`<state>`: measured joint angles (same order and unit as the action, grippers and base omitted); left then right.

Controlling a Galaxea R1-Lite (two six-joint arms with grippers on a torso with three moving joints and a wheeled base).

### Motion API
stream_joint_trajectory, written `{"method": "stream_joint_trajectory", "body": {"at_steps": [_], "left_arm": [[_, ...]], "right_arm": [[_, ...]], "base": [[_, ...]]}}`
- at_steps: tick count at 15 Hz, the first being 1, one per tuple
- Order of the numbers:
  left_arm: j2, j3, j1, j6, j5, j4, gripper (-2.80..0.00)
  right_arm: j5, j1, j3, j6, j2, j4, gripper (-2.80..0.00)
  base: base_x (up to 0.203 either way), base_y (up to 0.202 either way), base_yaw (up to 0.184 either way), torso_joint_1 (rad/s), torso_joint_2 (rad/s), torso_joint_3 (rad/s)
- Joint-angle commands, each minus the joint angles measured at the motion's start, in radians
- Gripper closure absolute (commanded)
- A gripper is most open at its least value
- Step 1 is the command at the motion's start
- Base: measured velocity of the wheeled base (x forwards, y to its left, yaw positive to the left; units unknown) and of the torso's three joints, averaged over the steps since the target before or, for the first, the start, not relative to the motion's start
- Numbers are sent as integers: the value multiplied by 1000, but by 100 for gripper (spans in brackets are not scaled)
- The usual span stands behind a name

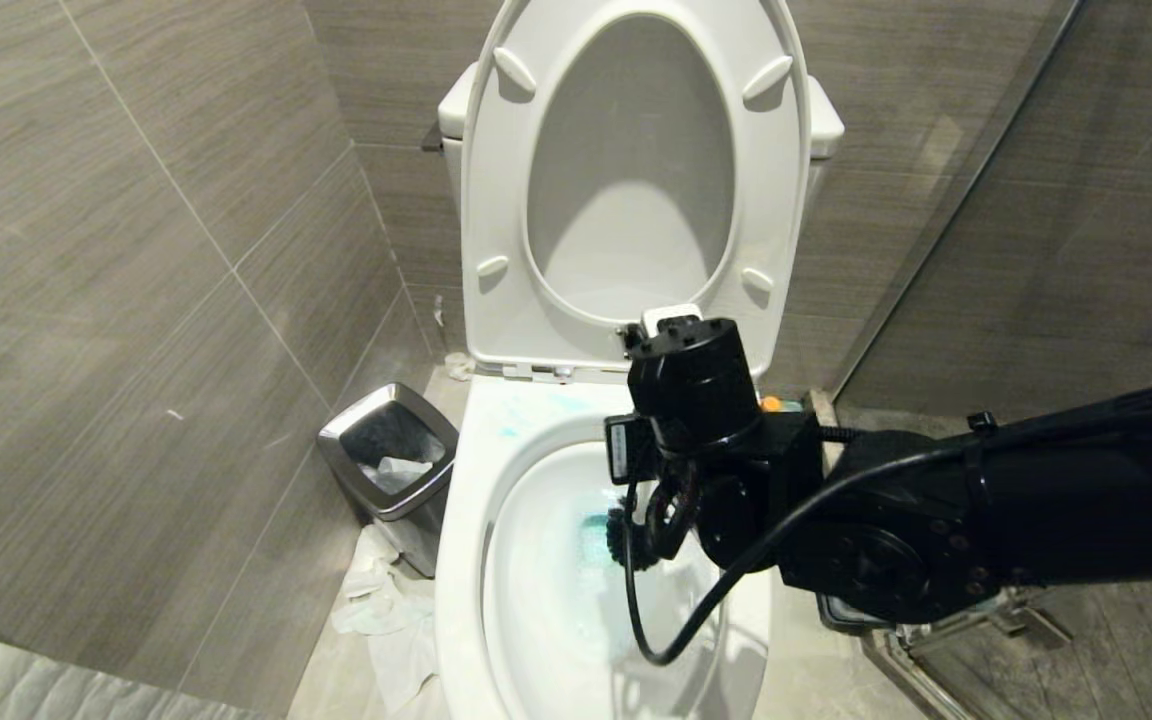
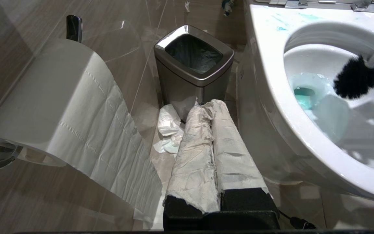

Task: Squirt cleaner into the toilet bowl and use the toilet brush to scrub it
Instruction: Scrub the toilet bowl

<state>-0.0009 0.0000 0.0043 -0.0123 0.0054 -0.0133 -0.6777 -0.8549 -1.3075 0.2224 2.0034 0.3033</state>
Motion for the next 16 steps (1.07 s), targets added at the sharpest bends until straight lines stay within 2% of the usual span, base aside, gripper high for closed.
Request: {"method": "stream_joint_trajectory", "body": {"at_steps": [1, 5, 11, 16], "left_arm": [[1, 8, 0, 0, 1, 0, 0], [1, 8, 0, 0, 1, -1, 0], [1, 8, 0, 0, 1, 0, 0], [1, 8, 0, 0, 1, 0, 0]], "right_arm": [[-3, 1, -72, -11, 31, 2, 0], [0, 23, -226, -39, 203, 1, 0], [14, 70, -386, -31, 462, 2, 0], [13, 49, -370, -33, 305, -4, 0]], "base": [[0, 0, 0, 0, 0, 0], [0, 0, 0, 0, 0, 0], [0, 0, 0, 0, 0, 0], [0, 0, 0, 0, 0, 0]]}}
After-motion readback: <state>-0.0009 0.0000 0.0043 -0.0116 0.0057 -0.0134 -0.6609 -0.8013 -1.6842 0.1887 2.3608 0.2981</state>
